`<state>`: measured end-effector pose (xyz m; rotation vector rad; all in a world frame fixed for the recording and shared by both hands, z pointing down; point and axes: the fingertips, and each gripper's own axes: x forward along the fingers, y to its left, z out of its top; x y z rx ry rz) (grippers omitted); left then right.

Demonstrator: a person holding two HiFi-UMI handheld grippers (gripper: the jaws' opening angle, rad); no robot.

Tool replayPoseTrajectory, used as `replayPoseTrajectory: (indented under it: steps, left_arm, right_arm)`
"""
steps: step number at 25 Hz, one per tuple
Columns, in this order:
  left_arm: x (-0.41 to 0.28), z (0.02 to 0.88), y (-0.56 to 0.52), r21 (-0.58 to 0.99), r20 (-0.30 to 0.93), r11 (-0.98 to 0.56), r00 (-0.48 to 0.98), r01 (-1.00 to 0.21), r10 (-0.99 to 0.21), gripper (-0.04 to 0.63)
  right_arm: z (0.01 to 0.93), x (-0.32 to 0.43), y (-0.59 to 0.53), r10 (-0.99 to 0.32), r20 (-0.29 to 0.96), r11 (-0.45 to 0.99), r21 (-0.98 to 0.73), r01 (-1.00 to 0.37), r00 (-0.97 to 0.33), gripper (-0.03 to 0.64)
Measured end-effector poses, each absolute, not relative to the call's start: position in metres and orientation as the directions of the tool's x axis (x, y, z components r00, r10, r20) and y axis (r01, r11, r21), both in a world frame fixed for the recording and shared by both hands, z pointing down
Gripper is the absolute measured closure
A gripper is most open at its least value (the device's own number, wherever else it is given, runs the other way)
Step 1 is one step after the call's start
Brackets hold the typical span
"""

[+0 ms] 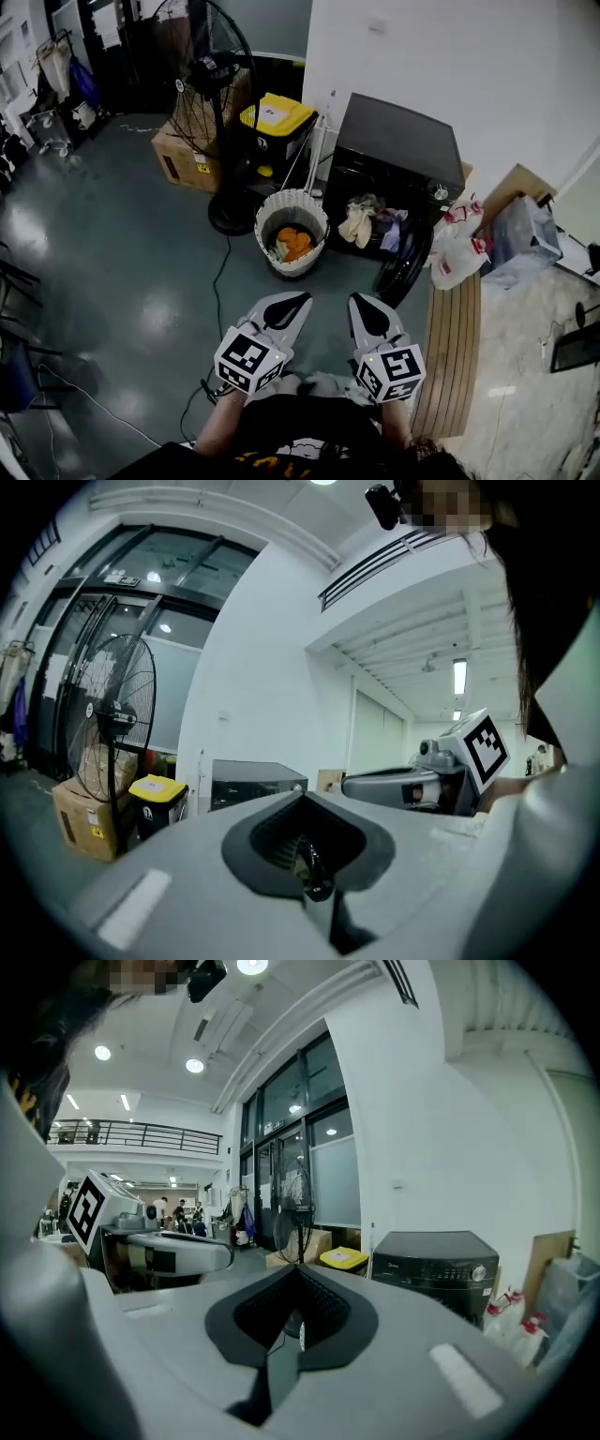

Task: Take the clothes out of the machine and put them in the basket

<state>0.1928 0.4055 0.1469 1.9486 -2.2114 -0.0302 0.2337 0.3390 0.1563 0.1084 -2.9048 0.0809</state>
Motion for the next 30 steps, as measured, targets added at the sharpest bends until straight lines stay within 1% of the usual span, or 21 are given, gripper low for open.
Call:
replayPoseTrajectory:
  steps: [7,13,20,23,27,30]
  left_arm:
    - [0.194,0.159,0.382,0.182,0.162,0.077,-0.047,-0.980,-0.986,0.595]
    - [0.183,0.171,0.362,0.184,0.184,0.063,-0.029,-0.981,-0.983,0.595]
    - [0.125,0.176,0.325,0.140,0.224,0.121,-0.087,-0.983,-0.971,0.595]
    - [0.092,0.166,0.297,0.119,0.203,0.139,-0.113,-0.983,-0.973,0.595]
    - [0.067,0.155,0.248,0.117,0.195,0.129,-0.105,-0.985,-0.975,0.595]
    - [0.059,0.157,0.214,0.107,0.229,0.105,-0.078,-0.989,-0.970,0.595]
  right_arm:
    - [0.166,0.230,0.323,-0.108,0.282,0.993,-0.015,-0.117,-0.953,0.600]
    - [0.176,0.207,0.306,-0.092,0.280,0.994,-0.034,-0.105,-0.956,0.600]
    - [0.180,0.152,0.251,-0.069,0.231,0.992,-0.087,-0.091,-0.971,0.600]
    - [0.173,0.129,0.222,-0.072,0.217,0.992,-0.081,-0.092,-0.973,0.600]
    - [0.165,0.103,0.171,-0.084,0.190,0.991,-0.090,-0.103,-0.978,0.600]
    - [0.165,0.091,0.135,-0.099,0.178,0.986,-0.117,-0.121,-0.979,0.600]
